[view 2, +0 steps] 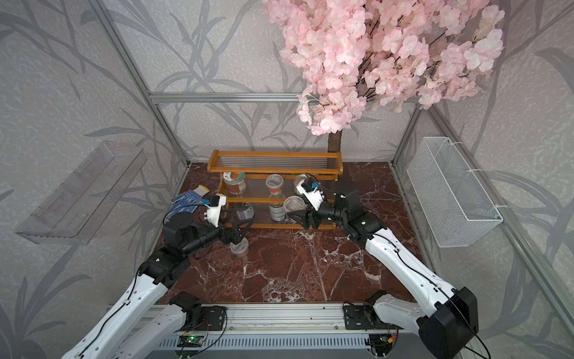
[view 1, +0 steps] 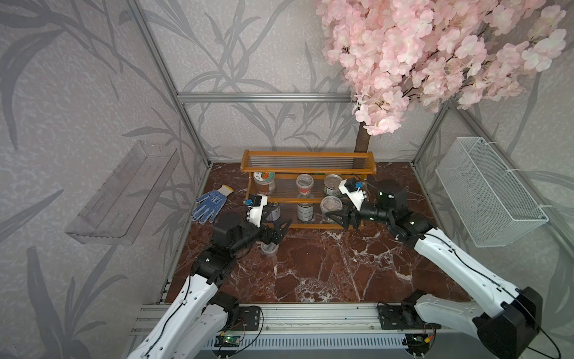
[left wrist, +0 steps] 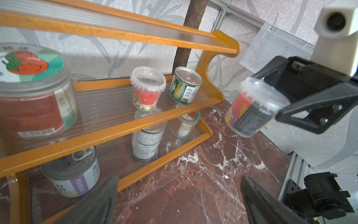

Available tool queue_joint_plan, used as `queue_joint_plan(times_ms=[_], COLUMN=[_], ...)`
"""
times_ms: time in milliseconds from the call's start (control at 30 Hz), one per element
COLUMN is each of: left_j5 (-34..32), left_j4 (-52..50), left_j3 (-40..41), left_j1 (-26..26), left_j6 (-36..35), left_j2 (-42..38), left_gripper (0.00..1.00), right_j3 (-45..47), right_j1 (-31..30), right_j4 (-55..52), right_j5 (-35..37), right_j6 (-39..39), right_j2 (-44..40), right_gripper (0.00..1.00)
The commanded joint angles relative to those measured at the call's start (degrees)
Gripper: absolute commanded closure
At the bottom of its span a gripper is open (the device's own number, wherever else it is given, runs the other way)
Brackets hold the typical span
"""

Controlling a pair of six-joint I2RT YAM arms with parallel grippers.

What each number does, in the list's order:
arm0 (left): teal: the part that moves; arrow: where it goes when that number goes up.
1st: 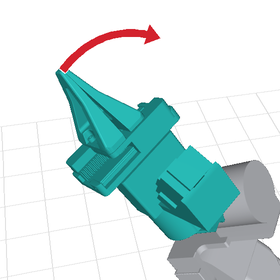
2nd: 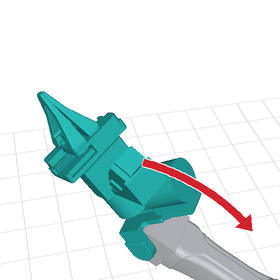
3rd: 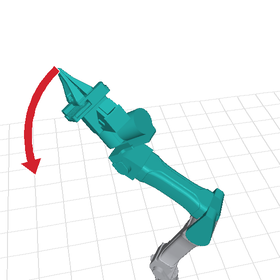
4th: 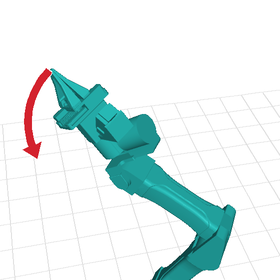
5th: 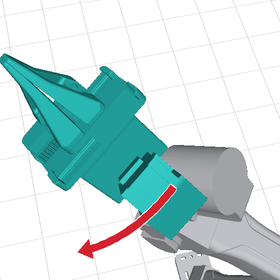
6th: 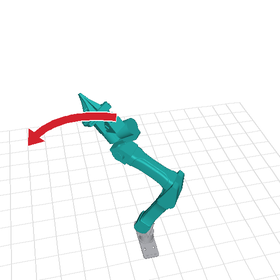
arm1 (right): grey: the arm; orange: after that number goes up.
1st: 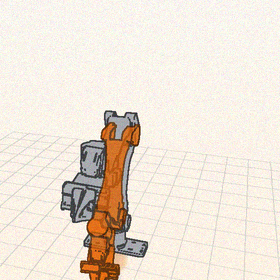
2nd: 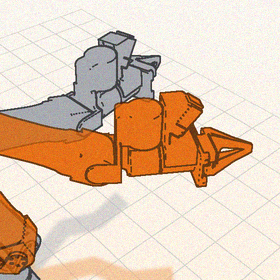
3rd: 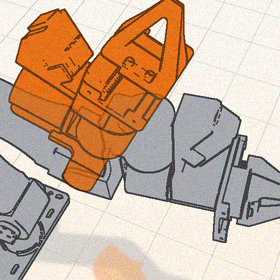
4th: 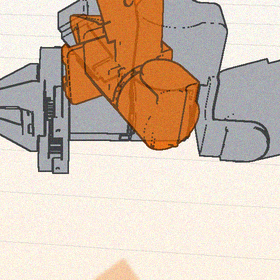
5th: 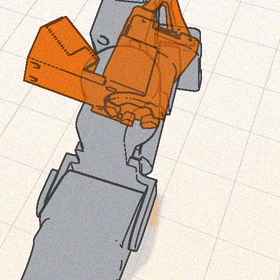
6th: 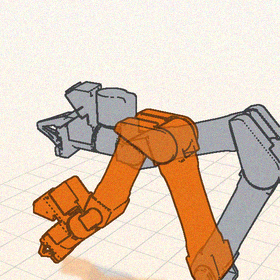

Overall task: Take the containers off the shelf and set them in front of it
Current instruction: Place the container at the center of the board.

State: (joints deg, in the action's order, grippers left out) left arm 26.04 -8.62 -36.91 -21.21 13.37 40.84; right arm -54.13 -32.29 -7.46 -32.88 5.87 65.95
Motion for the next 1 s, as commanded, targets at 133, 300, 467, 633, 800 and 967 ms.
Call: queue_joint_plan(times_ms=[133,300,467,633,800,967], left_j5=[1.78,2.17,2.02,1.58,1.12,1.2], left_j4=[-2.91,-3.36,-3.31,-3.32,-4.18,-4.41], left_j3=[2.05,2.35,2.7,3.24,3.32,3.03], left_j1=[0.28,0.25,0.28,0.26,0.29,0.29], left_j6=[-1.51,-1.13,-0.71,-0.02,-0.15,-0.4], left_j2=[-1.67,-2.38,-2.97,-4.05,-4.8,-4.44], left_gripper=[0.0,0.0,0.0,0.0,0.0,0.0], right_j3=[10.66,14.43,14.52,13.87,14.75,14.8], right_j1=[-9.47,-12.65,-14.05,-14.26,-14.36,-15.14], right_j4=[19.18,31.36,38.88,42.94,45.91,46.66], right_j5=[6.13,8.2,8.74,8.77,9.01,8.54], right_j6=[-0.35,-0.57,0.17,0.44,0.21,0.28], right_j2=[3.47,12.59,21.46,28.61,33.62,35.41], right_gripper=[0.41,0.41,0.42,0.41,0.41,0.41])
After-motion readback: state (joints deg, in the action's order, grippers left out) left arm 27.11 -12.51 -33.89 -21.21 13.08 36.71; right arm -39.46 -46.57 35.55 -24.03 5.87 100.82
